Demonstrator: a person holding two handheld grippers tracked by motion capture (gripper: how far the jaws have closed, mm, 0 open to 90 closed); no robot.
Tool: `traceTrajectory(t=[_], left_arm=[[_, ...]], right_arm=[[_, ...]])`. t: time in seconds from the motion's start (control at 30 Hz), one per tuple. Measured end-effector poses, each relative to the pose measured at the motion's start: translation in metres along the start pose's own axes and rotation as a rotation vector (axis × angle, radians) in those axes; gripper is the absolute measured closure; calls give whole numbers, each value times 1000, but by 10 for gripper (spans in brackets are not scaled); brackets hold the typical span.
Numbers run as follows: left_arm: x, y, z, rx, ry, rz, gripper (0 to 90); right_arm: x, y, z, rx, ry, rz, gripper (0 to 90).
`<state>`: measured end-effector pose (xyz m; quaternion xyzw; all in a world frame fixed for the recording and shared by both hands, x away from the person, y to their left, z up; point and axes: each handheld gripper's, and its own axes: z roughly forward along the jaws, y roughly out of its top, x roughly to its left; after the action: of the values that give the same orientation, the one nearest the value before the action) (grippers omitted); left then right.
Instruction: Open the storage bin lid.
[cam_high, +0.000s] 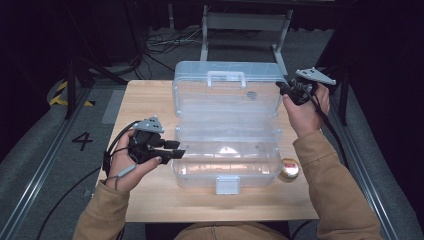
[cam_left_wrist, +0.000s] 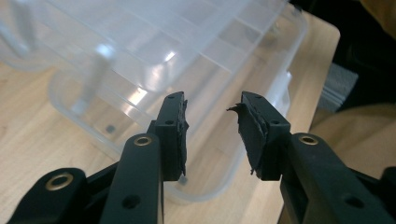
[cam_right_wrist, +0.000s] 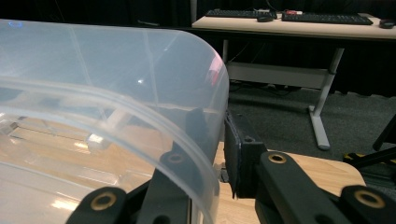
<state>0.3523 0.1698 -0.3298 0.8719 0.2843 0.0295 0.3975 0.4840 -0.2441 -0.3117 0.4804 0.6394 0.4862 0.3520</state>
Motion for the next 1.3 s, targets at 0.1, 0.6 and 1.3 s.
traceTrajectory(t=[0.1,0.6,1.3], left_arm=[[0,-3,9,44,-17,0,622],[-1,-13,50,211,-101,31,625],[-3,-23,92,320,-140,122,661]], right_arm=[[-1,0,2,2,5,4,796],[-4,3,8,17,17,16,791],[-6,5,14,28,20,19,789]])
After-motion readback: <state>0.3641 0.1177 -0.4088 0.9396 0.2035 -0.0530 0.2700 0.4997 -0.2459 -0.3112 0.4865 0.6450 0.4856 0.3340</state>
